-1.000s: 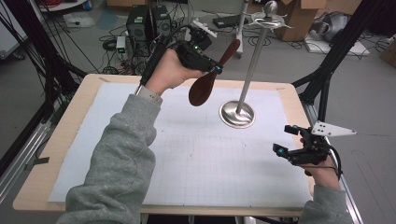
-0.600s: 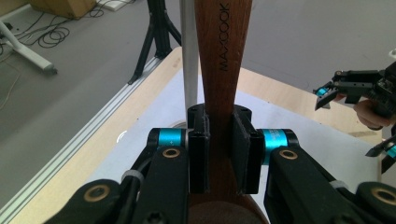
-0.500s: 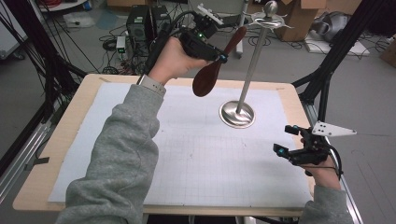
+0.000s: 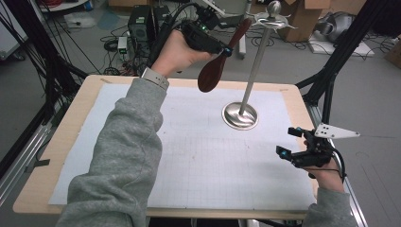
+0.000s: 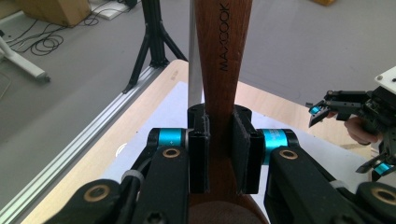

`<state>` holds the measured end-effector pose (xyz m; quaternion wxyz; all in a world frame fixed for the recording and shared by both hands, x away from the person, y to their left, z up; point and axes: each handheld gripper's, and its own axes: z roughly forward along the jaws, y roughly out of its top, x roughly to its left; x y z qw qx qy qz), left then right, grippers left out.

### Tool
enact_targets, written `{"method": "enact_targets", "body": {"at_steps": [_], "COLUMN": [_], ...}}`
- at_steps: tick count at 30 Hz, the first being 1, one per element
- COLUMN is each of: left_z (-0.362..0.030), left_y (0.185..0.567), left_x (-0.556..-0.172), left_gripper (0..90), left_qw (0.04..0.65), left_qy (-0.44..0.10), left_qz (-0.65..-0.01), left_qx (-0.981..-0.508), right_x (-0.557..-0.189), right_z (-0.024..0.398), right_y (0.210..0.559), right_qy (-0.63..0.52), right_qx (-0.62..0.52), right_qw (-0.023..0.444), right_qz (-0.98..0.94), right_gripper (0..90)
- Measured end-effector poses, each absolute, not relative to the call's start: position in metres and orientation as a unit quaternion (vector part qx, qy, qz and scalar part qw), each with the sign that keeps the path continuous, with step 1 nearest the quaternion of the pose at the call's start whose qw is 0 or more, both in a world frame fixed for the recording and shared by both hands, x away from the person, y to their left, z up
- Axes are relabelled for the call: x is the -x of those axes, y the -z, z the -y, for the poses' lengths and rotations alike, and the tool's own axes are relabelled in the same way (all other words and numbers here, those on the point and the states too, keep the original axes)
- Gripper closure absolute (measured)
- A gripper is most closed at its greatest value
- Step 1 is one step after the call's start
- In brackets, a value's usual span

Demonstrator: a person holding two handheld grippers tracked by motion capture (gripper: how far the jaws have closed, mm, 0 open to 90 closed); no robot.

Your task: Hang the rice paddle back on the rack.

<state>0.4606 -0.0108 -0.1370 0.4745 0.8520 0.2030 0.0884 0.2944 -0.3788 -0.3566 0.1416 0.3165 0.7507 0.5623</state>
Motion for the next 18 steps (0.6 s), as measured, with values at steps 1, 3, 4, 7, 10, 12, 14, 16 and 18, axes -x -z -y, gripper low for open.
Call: {"method": "enact_targets", "body": {"at_steps": [1, 3, 4, 7, 10, 12, 14, 16, 18], "left_z": [0.011, 0.012, 0.015, 0.017, 0.02, 0.02, 0.02, 0.02, 0.021], "left_y": [0.137, 0.137, 0.136, 0.138, 0.139, 0.139, 0.139, 0.139, 0.14], "left_x": [-0.461, -0.461, -0.461, -0.462, -0.463, -0.464, -0.464, -0.464, -0.466], "left_gripper": [77.9, 77.9, 78.0, 78.0, 77.9, 77.9, 77.9, 77.9, 77.9], "left_qw": [0.474, 0.479, 0.474, 0.474, 0.474, 0.472, 0.474, 0.476, 0.477], "left_qy": [-0.088, -0.086, -0.092, -0.086, -0.092, -0.093, -0.091, -0.09, -0.088], "left_qz": [-0.203, -0.203, -0.204, -0.201, -0.206, -0.206, -0.205, -0.205, -0.206], "left_qx": [-0.852, -0.85, -0.852, -0.853, -0.851, -0.852, -0.851, -0.85, -0.85], "right_x": [-0.294, -0.294, -0.294, -0.295, -0.294, -0.294, -0.294, -0.294, -0.294], "right_z": [0.379, 0.379, 0.38, 0.38, 0.38, 0.38, 0.381, 0.381, 0.381], "right_y": [0.357, 0.357, 0.357, 0.357, 0.357, 0.357, 0.356, 0.356, 0.357], "right_qy": [-0.562, -0.563, -0.564, -0.563, -0.564, -0.565, -0.565, -0.566, -0.565], "right_qx": [-0.316, -0.318, -0.318, -0.317, -0.319, -0.32, -0.32, -0.32, -0.319], "right_qw": [0.142, 0.141, 0.14, 0.141, 0.139, 0.138, 0.139, 0.138, 0.139], "right_qz": [-0.751, -0.75, -0.749, -0.75, -0.749, -0.748, -0.748, -0.747, -0.748], "right_gripper": [0.4, 0.4, 0.4, 0.4, 0.4, 0.4, 0.4, 0.4, 0.4]}}
